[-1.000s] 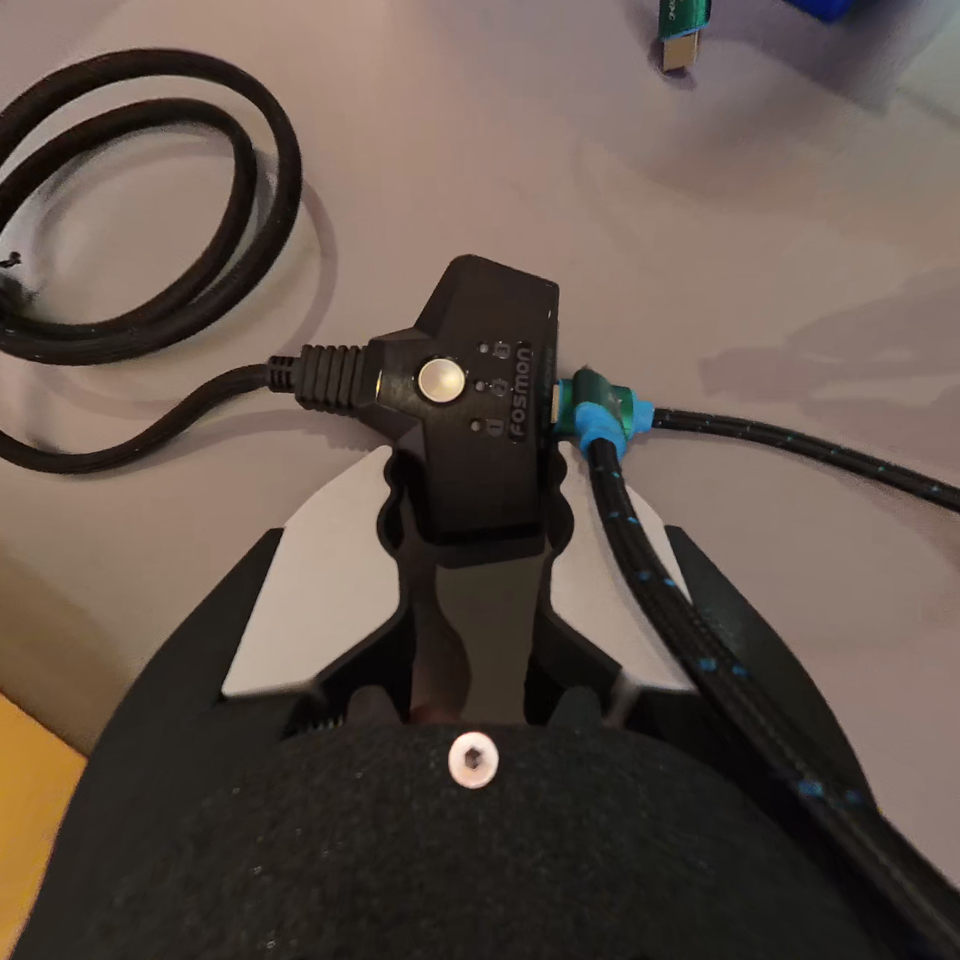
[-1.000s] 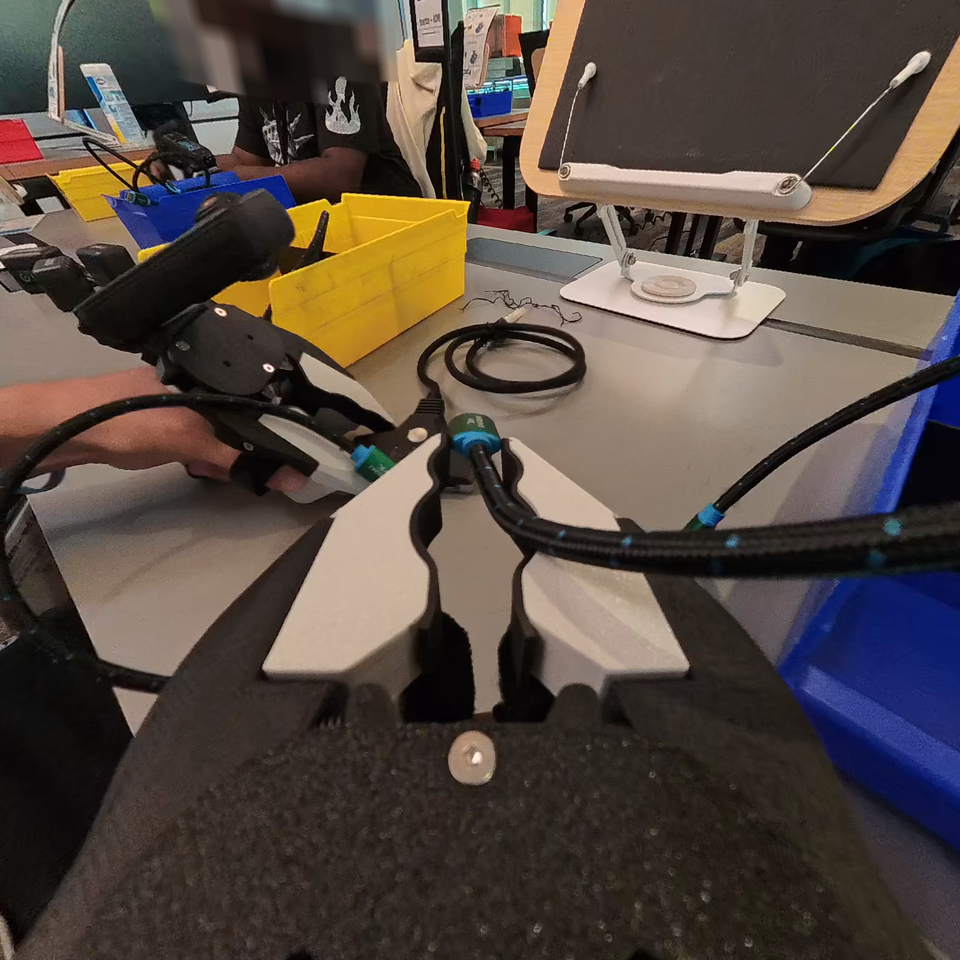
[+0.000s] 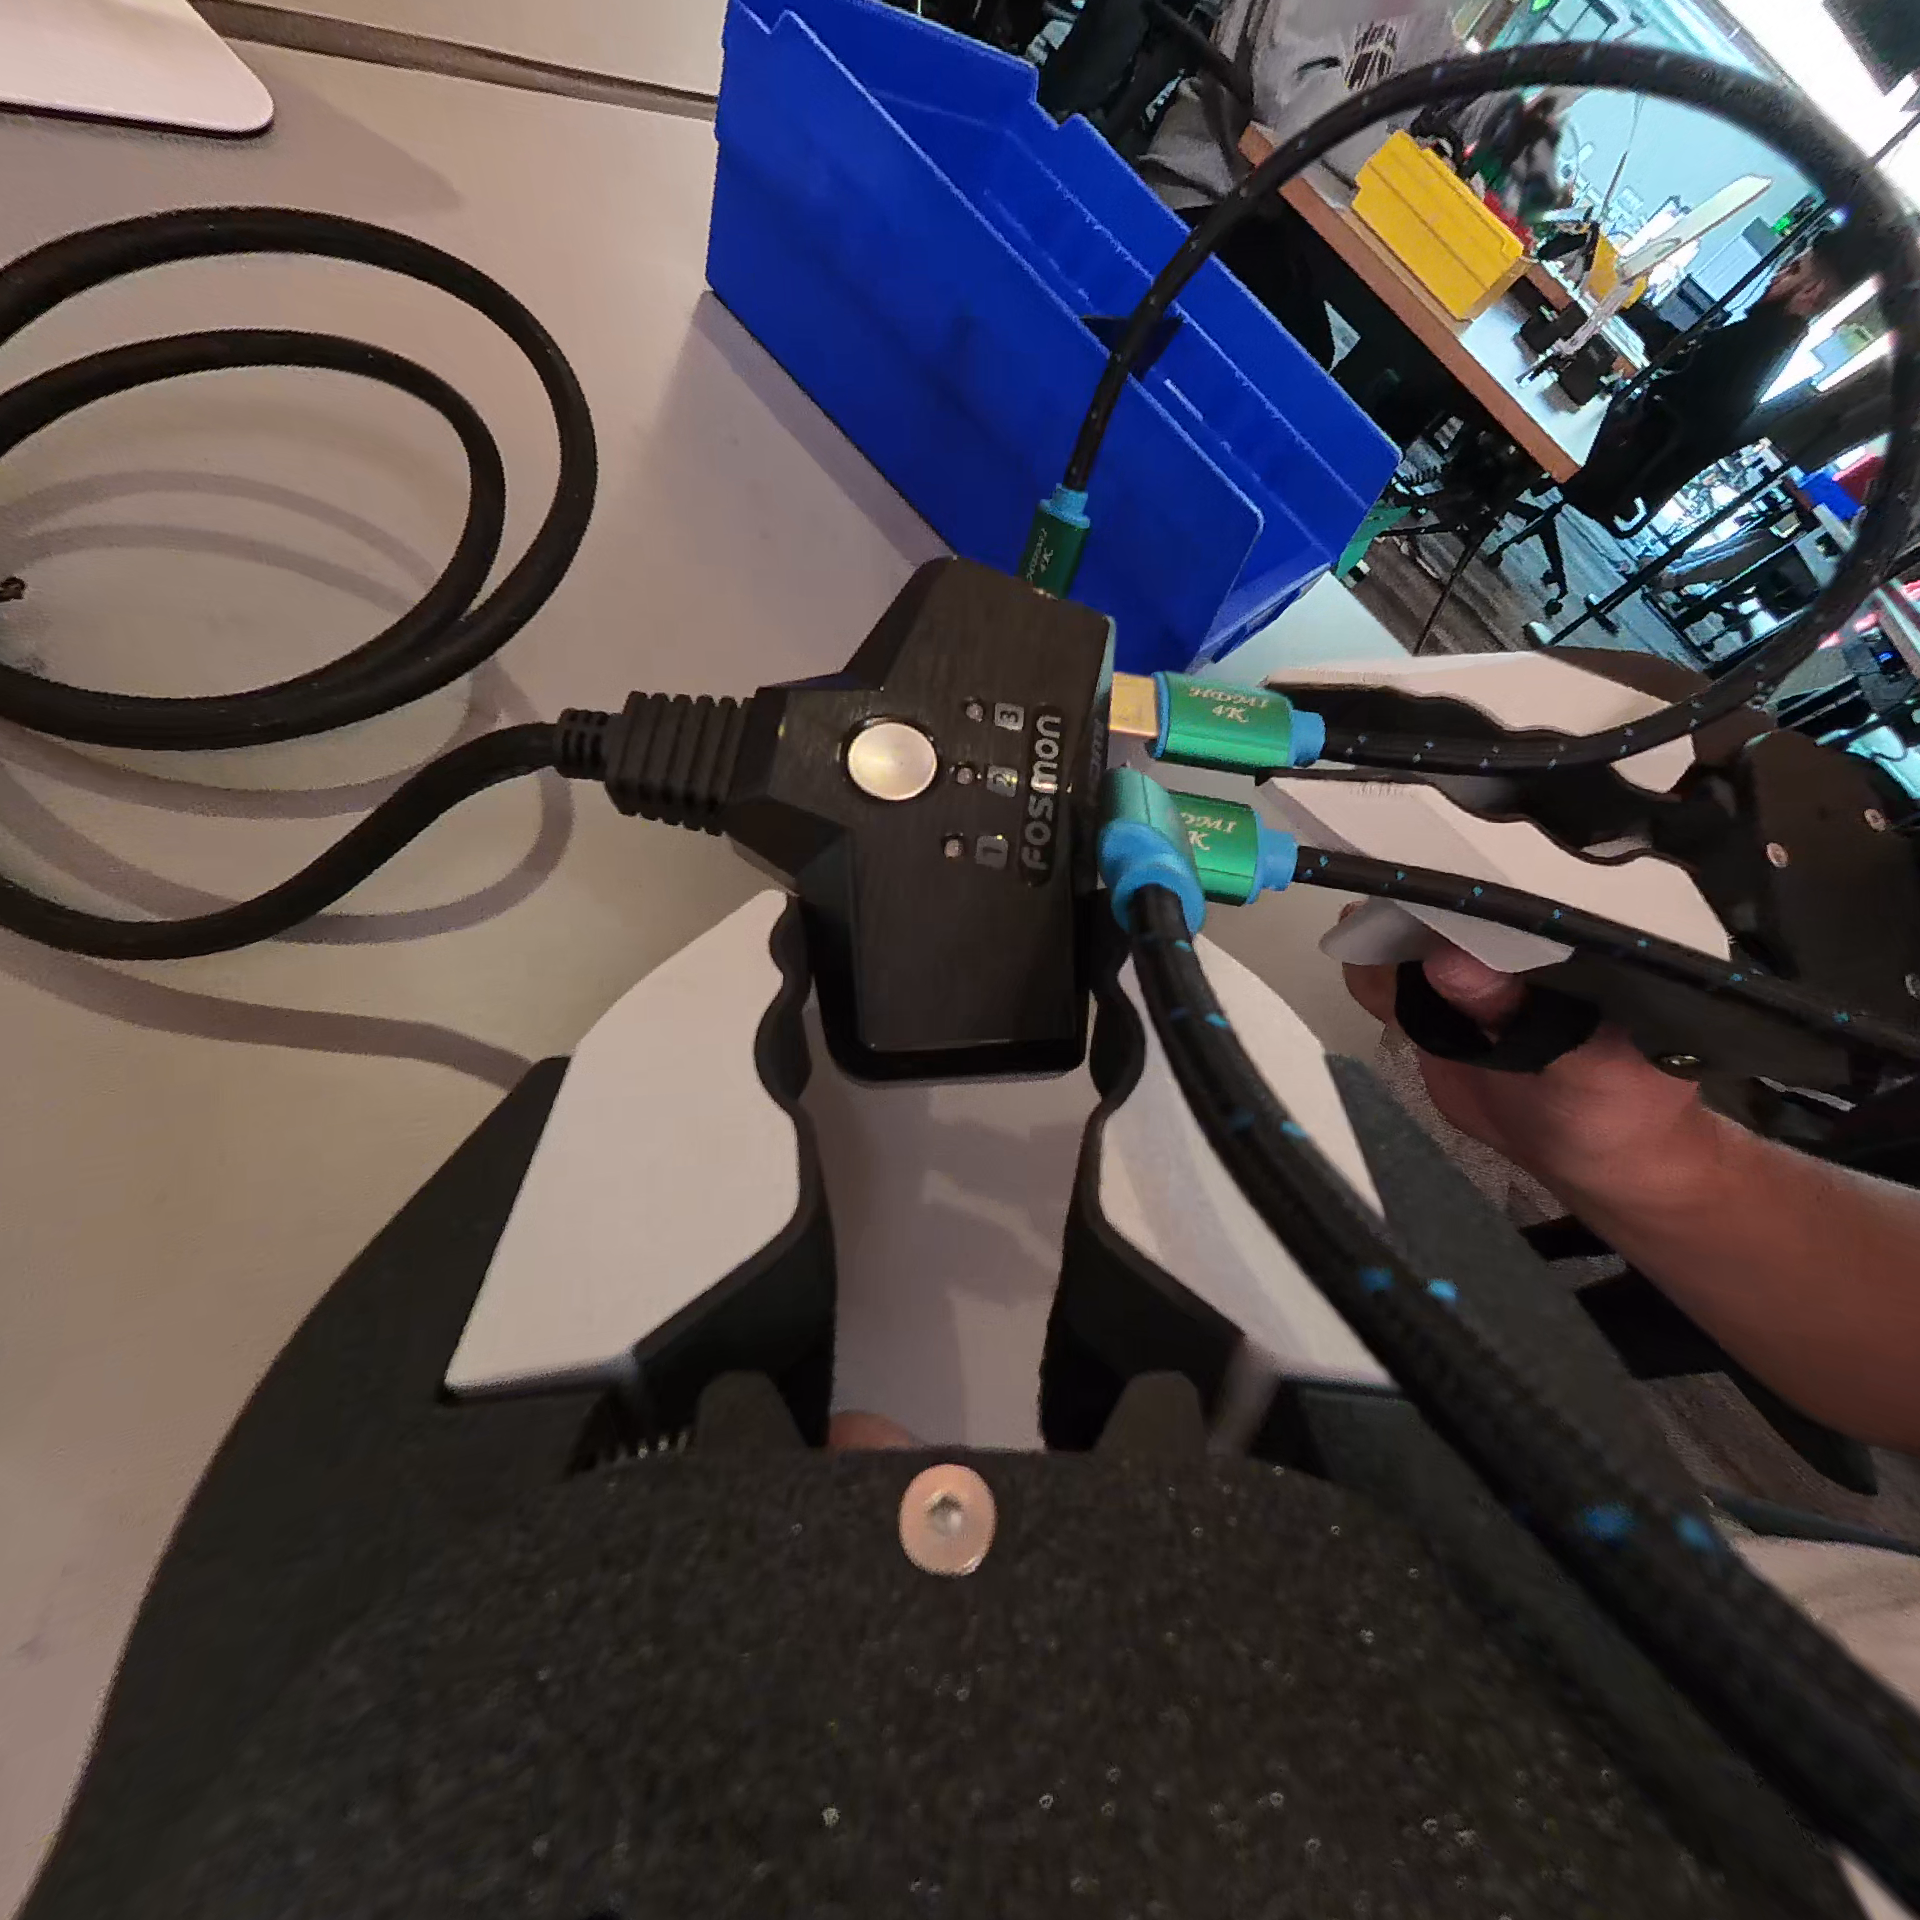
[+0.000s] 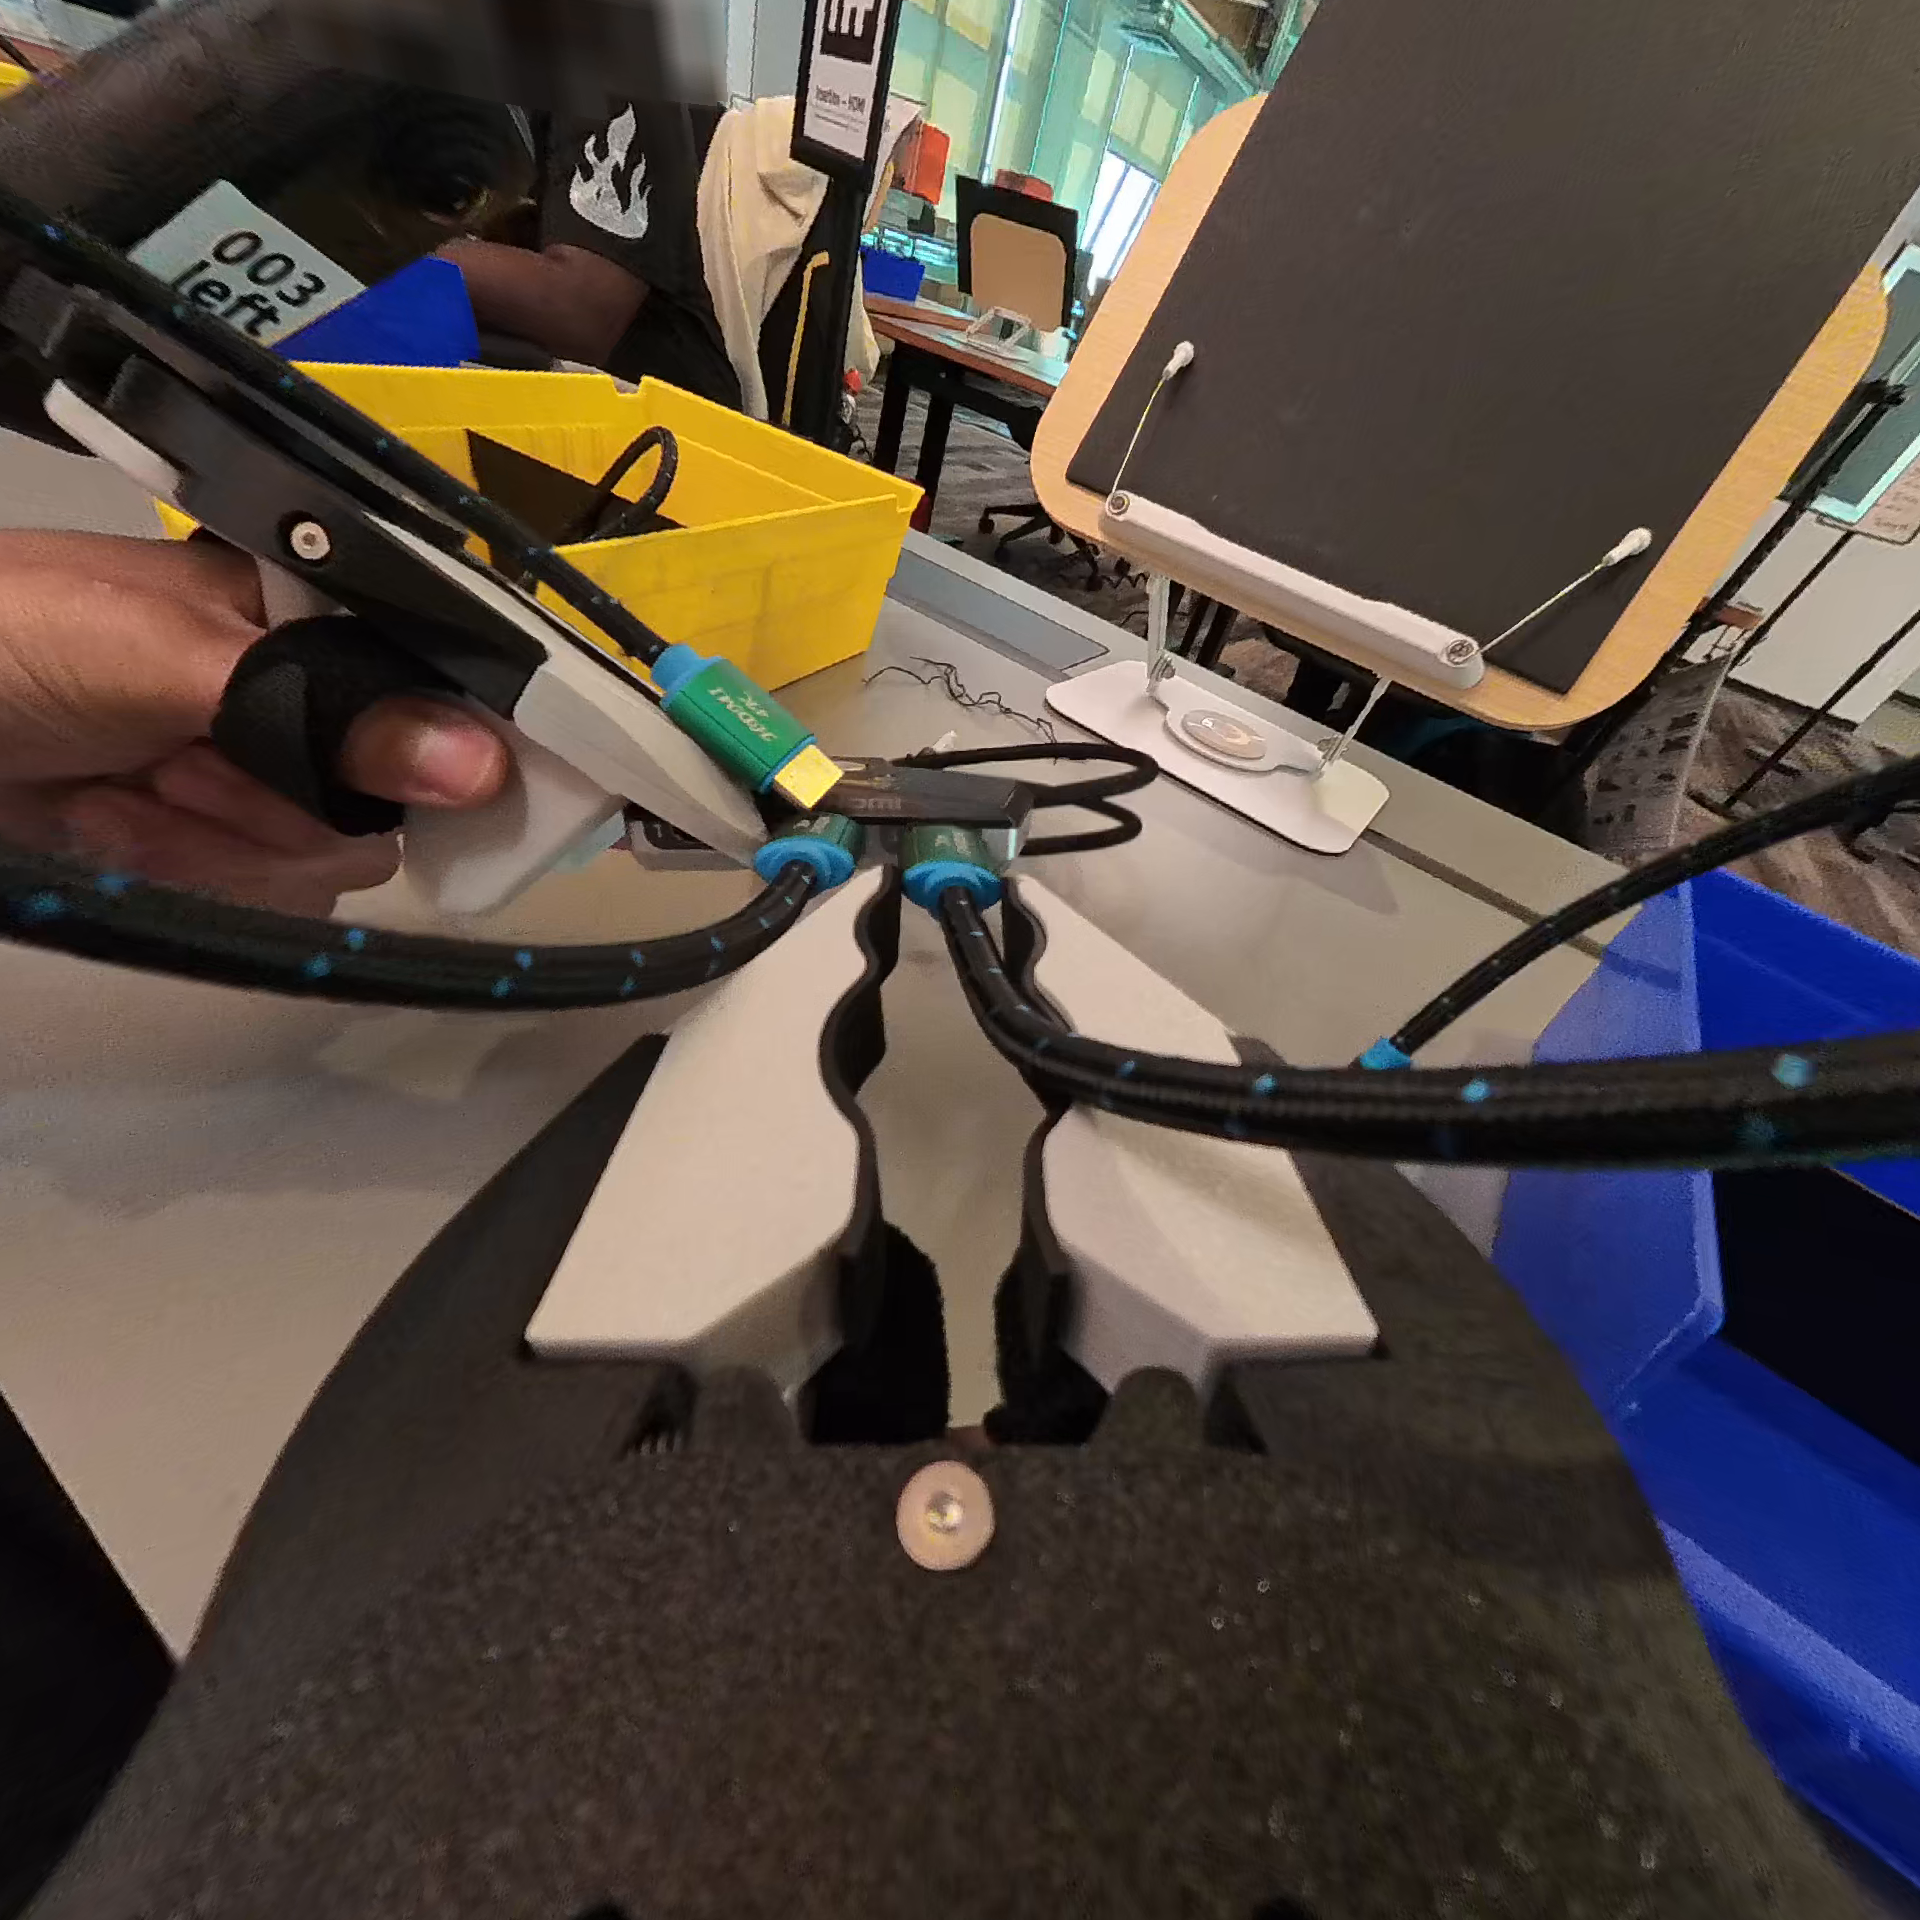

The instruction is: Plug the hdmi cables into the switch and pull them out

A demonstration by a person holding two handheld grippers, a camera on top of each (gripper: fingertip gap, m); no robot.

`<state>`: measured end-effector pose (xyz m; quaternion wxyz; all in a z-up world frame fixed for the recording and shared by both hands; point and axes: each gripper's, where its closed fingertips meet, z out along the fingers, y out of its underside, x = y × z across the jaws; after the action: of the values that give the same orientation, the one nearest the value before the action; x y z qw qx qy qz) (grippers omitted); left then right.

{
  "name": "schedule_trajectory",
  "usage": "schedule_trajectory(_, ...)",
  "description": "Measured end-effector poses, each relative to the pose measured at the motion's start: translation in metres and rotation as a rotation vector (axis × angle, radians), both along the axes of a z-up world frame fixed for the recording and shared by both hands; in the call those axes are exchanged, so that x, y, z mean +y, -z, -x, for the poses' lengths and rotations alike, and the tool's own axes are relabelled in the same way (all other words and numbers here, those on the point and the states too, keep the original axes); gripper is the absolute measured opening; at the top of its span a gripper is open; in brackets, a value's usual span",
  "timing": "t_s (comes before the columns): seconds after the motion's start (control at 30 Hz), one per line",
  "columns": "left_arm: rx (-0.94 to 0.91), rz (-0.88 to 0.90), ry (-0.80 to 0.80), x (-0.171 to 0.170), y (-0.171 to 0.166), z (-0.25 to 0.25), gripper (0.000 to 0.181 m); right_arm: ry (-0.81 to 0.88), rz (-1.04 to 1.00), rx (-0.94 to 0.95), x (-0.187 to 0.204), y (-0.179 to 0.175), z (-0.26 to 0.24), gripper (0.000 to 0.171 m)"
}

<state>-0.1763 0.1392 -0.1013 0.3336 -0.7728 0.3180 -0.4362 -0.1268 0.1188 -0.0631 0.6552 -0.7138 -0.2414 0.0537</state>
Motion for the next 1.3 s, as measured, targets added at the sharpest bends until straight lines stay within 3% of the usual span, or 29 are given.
schedule_trajectory(0.33,0.024,-0.023,0.030,-0.0019,0.0024,-0.0007,0.051,-0.026,-0.042,-0.101,-0.0022,0.0043,0.0001,0.018)
schedule_trajectory(1.1,0.056,-0.216,0.046,-0.0045,-0.0004,-0.0050,0.052,-0.006,-0.050,-0.050,-0.0002,0.0039,0.0000,0.018)
schedule_trajectory(1.3,0.021,-0.168,0.036,0.0016,-0.0034,-0.0036,0.052,-0.030,-0.055,-0.060,0.0032,0.0010,0.0009,0.019)
